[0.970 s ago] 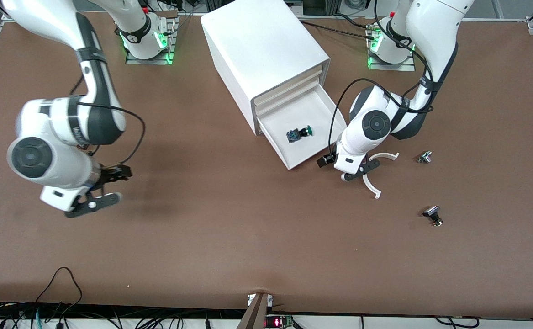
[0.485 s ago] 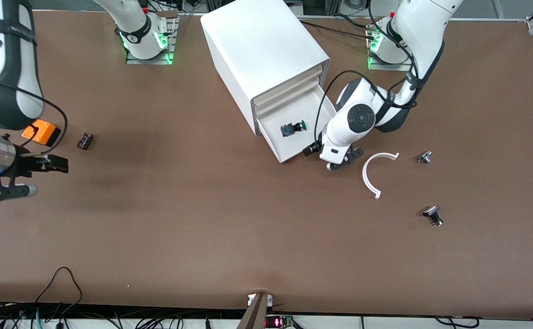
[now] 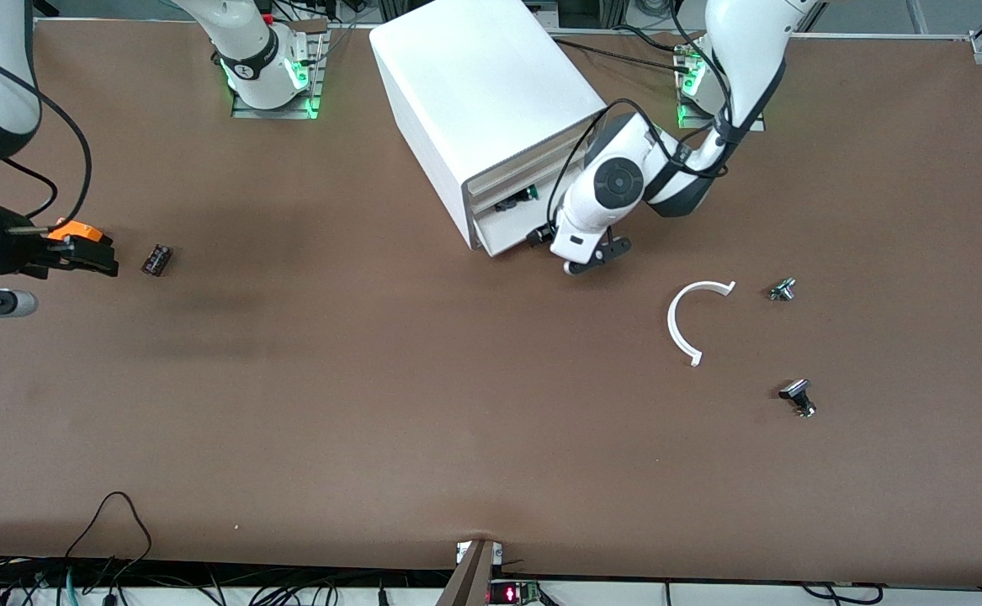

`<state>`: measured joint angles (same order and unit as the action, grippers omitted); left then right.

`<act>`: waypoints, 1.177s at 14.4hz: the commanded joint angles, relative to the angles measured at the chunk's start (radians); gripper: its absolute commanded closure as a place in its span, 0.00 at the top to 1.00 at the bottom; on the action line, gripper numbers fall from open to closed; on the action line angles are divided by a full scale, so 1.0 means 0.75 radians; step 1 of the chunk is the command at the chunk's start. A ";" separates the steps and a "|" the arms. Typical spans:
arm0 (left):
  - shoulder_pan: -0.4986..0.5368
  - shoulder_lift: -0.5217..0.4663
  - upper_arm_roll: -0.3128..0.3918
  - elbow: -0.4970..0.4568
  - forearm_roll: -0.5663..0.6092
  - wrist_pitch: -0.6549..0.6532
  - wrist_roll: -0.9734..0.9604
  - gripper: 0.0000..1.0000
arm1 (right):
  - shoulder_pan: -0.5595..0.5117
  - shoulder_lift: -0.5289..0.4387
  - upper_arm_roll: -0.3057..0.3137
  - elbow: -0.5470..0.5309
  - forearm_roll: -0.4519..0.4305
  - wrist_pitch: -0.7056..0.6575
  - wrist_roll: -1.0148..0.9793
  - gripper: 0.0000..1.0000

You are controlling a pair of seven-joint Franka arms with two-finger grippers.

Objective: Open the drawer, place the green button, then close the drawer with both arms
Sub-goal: 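Push the drawer closed with the left gripper while the right gripper returns to rest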

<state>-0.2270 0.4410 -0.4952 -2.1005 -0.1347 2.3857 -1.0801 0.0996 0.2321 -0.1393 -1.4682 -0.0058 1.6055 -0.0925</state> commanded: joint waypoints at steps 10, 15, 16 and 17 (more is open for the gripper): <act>0.155 -0.158 -0.031 -0.020 -0.056 -0.068 0.092 0.99 | -0.008 -0.342 0.014 -0.370 -0.009 0.076 0.013 1.00; 0.288 -0.295 0.161 0.138 -0.054 -0.389 0.594 0.99 | -0.018 -0.318 -0.017 -0.343 -0.064 0.038 -0.020 1.00; 0.313 -0.338 0.190 0.136 -0.052 -0.430 0.686 0.99 | -0.018 -0.320 -0.017 -0.343 -0.066 0.013 -0.020 1.00; 0.345 -0.387 0.216 0.136 -0.051 -0.479 0.779 0.99 | -0.018 -0.322 -0.015 -0.337 -0.070 0.011 -0.020 1.00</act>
<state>0.0065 0.2280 -0.3625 -1.9888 -0.1612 2.0933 -0.6224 0.0930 0.0119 -0.1559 -1.7100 -0.0437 1.6276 -0.0953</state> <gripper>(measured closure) 0.009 0.000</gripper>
